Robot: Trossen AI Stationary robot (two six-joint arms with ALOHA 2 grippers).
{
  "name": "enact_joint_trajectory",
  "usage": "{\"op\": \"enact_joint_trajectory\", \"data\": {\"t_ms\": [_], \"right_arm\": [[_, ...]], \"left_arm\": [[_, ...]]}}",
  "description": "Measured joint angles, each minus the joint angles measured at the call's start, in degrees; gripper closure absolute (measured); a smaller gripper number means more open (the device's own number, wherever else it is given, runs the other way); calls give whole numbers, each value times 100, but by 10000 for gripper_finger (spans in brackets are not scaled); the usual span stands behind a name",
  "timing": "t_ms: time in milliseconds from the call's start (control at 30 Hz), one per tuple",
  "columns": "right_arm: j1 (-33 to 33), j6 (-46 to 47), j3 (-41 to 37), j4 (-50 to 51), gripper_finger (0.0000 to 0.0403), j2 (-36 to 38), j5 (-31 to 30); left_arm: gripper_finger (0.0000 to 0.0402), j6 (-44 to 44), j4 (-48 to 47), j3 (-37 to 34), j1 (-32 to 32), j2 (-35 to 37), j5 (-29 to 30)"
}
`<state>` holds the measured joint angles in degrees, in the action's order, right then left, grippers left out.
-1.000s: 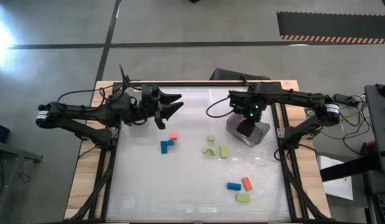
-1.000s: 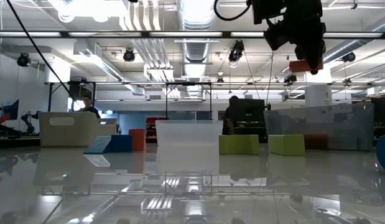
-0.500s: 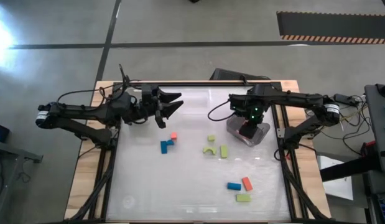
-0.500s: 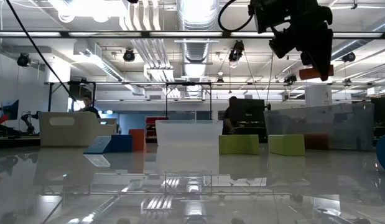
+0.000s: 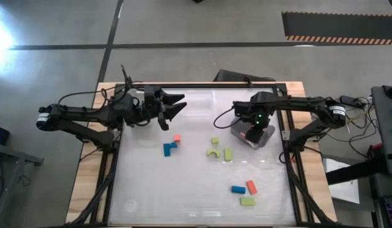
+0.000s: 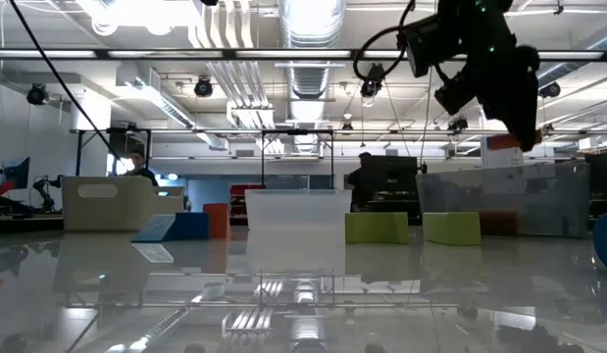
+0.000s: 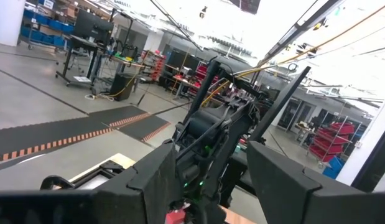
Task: Sort & place blocks by color
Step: Put the orange block into the black bin, then put the green block into the transparent bin
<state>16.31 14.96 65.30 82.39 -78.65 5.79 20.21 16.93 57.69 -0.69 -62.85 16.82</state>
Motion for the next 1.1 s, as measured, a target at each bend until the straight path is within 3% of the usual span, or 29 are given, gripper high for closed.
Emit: {"op": "enact_joint_trajectory", "data": {"t_ms": [200,467,767,1100], "right_arm": [[61,234,-534,-1225,271,-26,-1],[250,530,-660,-1591,225,-55,-193],[410,535,-31,-1589,196,-57,-300],[409,905,887,-2002,200,-55,-298]], "left_arm": [[218,-3,-40,0,73,0,2],[218,39,-480,-2,149,0,3],[218,48,-1443,-2,149,0,17],[218,585,-3748,-7,149,-303,13]]}}
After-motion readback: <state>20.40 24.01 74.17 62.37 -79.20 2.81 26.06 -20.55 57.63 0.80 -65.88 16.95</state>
